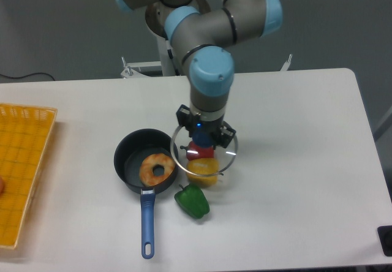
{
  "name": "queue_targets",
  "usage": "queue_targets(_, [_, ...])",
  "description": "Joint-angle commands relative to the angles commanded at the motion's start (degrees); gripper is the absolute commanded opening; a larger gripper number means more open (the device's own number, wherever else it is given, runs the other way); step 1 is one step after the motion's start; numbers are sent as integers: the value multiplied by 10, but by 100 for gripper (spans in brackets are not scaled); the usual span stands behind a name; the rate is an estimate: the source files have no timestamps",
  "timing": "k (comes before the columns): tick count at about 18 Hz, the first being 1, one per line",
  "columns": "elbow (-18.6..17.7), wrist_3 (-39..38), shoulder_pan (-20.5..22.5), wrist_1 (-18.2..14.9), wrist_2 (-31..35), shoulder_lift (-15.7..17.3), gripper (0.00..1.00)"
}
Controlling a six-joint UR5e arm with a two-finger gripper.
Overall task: Close the pot lid
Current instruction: 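Carry the glass lid over to the dark frying pan, then lower the glass lid onto the pan rim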
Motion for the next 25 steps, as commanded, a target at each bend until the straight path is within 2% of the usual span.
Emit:
queue_targets(7, [-24,-46,-33,41,1,1,43])
queue_targets(25, [-28,-99,-83,44,1,-6,43])
